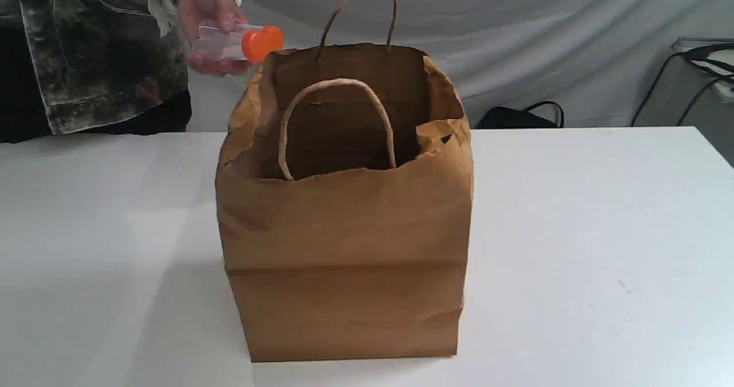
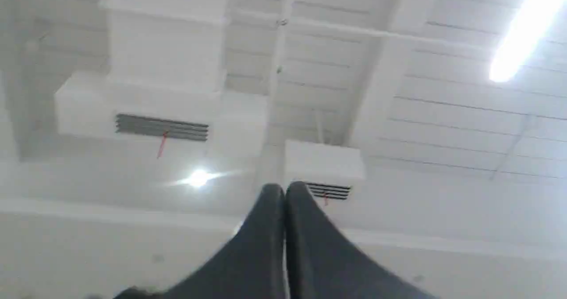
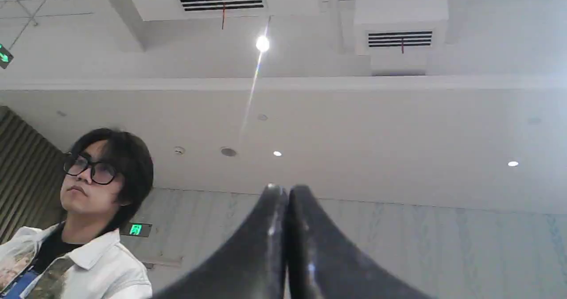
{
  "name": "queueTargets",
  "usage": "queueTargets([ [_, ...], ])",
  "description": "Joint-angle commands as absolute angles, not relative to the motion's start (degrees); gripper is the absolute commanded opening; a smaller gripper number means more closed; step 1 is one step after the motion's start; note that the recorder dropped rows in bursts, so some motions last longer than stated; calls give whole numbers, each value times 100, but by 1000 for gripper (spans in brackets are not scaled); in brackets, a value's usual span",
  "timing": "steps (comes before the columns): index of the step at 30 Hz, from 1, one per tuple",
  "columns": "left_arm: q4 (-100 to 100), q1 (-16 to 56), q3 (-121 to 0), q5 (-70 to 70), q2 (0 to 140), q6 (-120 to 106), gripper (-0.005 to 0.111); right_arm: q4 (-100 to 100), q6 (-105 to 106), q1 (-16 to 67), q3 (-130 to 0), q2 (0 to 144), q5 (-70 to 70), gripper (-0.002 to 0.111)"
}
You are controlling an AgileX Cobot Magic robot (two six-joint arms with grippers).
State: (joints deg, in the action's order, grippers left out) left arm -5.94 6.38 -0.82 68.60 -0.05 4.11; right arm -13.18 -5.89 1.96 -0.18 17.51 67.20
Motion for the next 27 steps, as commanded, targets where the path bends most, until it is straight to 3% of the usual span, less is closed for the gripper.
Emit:
queueTargets([
  [1,-1591,622,-596,6760,0,371,0,-1352,-618,178,0,1775,6655,0],
  [5,-2722,622,-1583,6705,725,251,0,-1352,-618,178,0,1775,6674,0],
  [19,-3081,622,-5240,6615,5670,977,0,-1352,-618,178,0,1775,6680,0],
  [23,-3683,622,-6389,4834,6595,2178,1,-1352,-618,178,0,1775,6680,0],
  [27,-7107,622,-7683,2404,7400,4700,0,-1352,-618,178,0,1775,6680,0],
])
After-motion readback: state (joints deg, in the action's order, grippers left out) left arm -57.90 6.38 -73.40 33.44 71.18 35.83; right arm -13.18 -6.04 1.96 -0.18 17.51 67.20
